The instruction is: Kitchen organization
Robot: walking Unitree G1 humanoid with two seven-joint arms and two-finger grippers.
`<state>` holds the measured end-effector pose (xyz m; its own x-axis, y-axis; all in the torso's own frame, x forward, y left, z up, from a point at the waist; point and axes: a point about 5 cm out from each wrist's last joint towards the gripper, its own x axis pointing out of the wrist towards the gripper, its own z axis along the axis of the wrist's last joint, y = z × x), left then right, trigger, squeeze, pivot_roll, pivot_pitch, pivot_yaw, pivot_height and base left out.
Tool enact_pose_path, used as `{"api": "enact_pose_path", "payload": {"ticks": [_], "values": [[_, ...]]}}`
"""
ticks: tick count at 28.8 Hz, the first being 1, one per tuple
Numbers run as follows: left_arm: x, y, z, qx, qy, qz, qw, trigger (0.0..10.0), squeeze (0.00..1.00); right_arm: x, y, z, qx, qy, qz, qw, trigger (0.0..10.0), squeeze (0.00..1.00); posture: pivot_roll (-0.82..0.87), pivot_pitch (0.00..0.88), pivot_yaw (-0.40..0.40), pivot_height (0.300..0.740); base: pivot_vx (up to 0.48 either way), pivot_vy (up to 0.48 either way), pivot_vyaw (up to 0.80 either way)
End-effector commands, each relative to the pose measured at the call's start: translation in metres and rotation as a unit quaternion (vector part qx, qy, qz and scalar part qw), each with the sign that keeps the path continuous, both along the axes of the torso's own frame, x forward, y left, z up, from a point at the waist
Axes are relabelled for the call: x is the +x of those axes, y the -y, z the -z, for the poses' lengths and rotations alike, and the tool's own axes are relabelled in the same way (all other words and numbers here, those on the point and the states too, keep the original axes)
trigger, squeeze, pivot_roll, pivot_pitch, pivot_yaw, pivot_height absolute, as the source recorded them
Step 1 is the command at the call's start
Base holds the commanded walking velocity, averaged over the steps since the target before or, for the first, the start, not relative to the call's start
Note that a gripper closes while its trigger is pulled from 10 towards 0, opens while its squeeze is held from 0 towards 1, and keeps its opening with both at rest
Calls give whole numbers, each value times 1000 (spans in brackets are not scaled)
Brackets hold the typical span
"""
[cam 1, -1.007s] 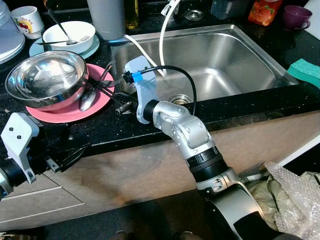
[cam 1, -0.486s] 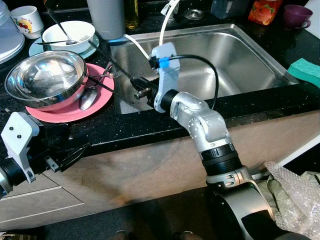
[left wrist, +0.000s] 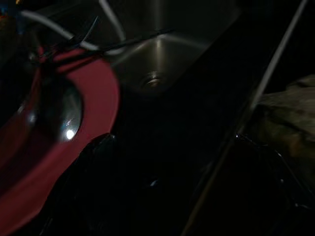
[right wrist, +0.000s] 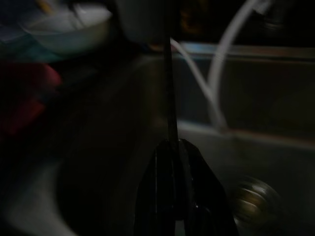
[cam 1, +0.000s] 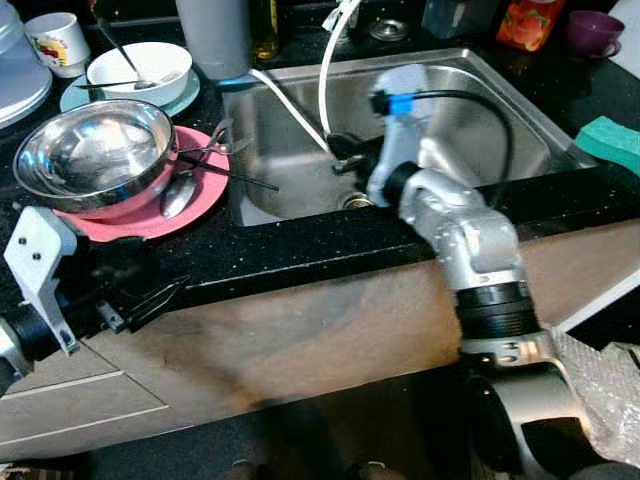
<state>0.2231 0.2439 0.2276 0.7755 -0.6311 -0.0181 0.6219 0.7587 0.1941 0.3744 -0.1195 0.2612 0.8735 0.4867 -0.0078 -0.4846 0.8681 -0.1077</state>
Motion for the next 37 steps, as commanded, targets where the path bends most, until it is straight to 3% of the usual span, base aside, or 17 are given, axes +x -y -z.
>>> {"api": "enact_pose_path", "payload": {"ticks": [1, 5, 12, 14, 15, 16, 17, 22, 23, 24, 25, 26, 27, 28, 29, 35, 37], "values": [[-3, 1, 1, 9, -16, 13, 1000, 10000, 0, 2, 7, 15, -36, -16, 15, 999, 0, 0, 67, 145, 8, 740, 0, 0, 0], [-3, 0, 5, 14, -22, 14, 1000, 10000, 0, 2, 12, 21, -56, -23, 18, 998, 0, 0, 67, 145, 8, 740, 0, 0, 0], [-4, 9, 9, 12, -40, 26, 999, 10000, 0, 4, 19, 37, -175, -32, 0, 984, 0, 0, 63, 128, 9, 740, 0, 0, 0], [-4, 9, 9, 13, -41, 25, 999, 10000, 0, 5, 19, 37, -181, -29, -1, 983, 745, 0, 63, 128, 9, 740, 0, 0, 0], [-4, 9, 9, 14, -41, 24, 999, 10000, 0, 5, 18, 36, -186, -27, -2, 982, 1490, 0, 63, 128, 9, 740, 0, 0, 0], [-4, 9, 9, 15, -41, 23, 999, 10000, 0, 6, 18, 35, -194, -22, -2, 981, 4824, 0, 63, 128, 9, 740, 0, 0, 0], [-4, 9, 9, 15, -41, 22, 999, 10000, 0, 7, 17, 34, -201, -18, -3, 979, 10000, 0, 63, 128, 9, 740, 0, 0, 0], [-4, 8, 9, 18, -42, 20, 999, 10000, 0, 8, 16, 33, -214, -9, -10, 977, 10000, 0, 62, 124, 7, 740, 0, 0, 0], [-4, 8, 9, 20, -42, 18, 999, 10000, 0, 9, 15, 32, -213, -9, -12, 977, 10000, 416, 62, 124, 7, 740, 0, 0, 0], [-4, 7, 10, 21, -42, 17, 999, 10000, 0, 9, 15, 32, -213, -9, -13, 977, 10000, 584, 62, 124, 7, 740, 0, 0, 0], [-4, 7, 10, 21, -41, 15, 999, 10000, 0, 9, 15, 32, -214, -8, -13, 977, 10000, 1000, 62, 124, 7, 740, 0, 0, 0], [-3, 6, 9, 23, -39, 11, 999, 10000, 0, 10, 16, 31, -216, -1, -5, 976, 10000, 1000, 62, 124, 7, 740, 0, 0, 0], [-3, 6, 9, 25, -38, 8, 999, 10000, 0, 11, 16, 30, -217, 4, 2, 976, 10000, 459, 61, 126, 6, 740, 0, 0, 0], [-3, 5, 9, 26, -36, 4, 999, 10000, 0, 12, 16, 29, -215, 7, 7, 977, 10000, 459, 61, 126, 6, 740, 0, 0, 0], [-2, 3, 9, 29, -34, -2, 999, 10000, 0, 13, 16, 26, -202, 13, 15, 979, 10000, 0, 61, 126, 6, 740, 0, 0, 0], [3, -5, 8, 50, -30, -34, 998, 10000, 0, 17, 9, 8, -123, 50, 25, 991, 10000, 0, 63, 129, 6, 740, 0, 0, 0], [4, -10, 9, 60, -32, -48, 996, 10000, 0, 15, -1, -6, -61, 78, 3, 995, 10000, 0, 64, 133, 9, 740, 0, 0, 0]]}}
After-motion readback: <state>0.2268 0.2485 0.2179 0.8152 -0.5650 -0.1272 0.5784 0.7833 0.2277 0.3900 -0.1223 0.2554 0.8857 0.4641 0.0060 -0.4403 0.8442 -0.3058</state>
